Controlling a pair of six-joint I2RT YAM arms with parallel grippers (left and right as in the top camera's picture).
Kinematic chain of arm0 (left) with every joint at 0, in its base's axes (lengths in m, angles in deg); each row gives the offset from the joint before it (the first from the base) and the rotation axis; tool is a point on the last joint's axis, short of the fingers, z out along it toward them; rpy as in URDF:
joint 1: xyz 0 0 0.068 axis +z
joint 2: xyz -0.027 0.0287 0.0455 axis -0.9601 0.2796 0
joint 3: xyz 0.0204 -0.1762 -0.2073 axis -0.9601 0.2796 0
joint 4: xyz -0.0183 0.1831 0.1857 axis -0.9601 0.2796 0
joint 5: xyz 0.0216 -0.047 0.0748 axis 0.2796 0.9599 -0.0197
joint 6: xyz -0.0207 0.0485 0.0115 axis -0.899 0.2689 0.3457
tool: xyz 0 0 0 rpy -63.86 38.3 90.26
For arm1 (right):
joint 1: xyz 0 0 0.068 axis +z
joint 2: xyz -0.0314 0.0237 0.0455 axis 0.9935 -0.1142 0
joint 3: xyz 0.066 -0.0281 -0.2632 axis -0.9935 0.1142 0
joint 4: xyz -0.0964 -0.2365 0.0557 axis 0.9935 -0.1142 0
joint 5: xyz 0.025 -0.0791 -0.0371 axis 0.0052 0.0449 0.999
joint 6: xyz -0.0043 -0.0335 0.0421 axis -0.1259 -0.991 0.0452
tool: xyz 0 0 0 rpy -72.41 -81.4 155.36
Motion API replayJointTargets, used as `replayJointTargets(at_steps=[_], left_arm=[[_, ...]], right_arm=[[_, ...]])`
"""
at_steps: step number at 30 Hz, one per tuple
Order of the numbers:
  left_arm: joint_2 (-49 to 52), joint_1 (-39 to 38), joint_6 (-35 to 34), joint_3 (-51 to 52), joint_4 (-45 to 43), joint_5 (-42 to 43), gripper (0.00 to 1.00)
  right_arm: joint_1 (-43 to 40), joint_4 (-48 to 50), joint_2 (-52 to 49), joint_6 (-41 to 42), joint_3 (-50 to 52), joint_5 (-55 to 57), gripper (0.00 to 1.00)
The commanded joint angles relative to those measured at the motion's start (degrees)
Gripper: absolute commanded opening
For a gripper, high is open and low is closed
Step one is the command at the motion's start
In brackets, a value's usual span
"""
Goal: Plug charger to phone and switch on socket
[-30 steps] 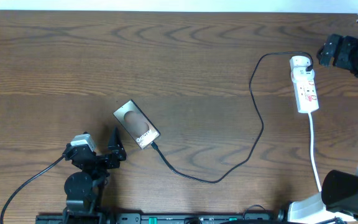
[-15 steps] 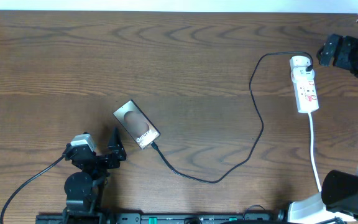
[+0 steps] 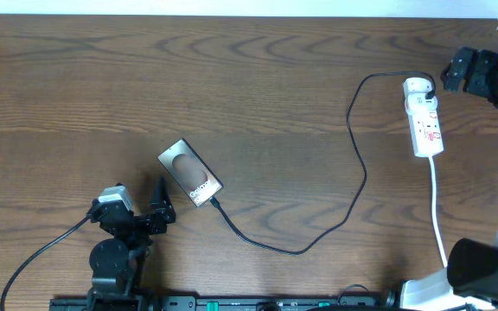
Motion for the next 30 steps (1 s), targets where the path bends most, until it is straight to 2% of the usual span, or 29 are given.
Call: replayJointTargets(at_steps=[1, 18, 25, 30], left_arm=[[-0.3, -0.1, 0.5, 0.9, 1.9, -0.6, 0.89], [-0.3, -0.1, 0.5, 0.9, 1.9, -0.6, 0.89], [-0.3, -0.1, 0.5, 0.9, 1.9, -0.6, 0.89], [-0.3, -0.1, 0.5, 0.9, 1.9, -0.6, 0.89]], right_arm=[[0.7, 0.0, 7.2, 0.5, -0.6, 0.2, 0.99], [0.7, 3.0, 39.2, 1.4, -0.6, -1.3, 0.99], [0.7, 17.4, 50.5, 1.4, 5.7, -10.0, 0.99], [0.9, 36.5, 58.6, 1.4, 22.2, -15.0, 0.99]])
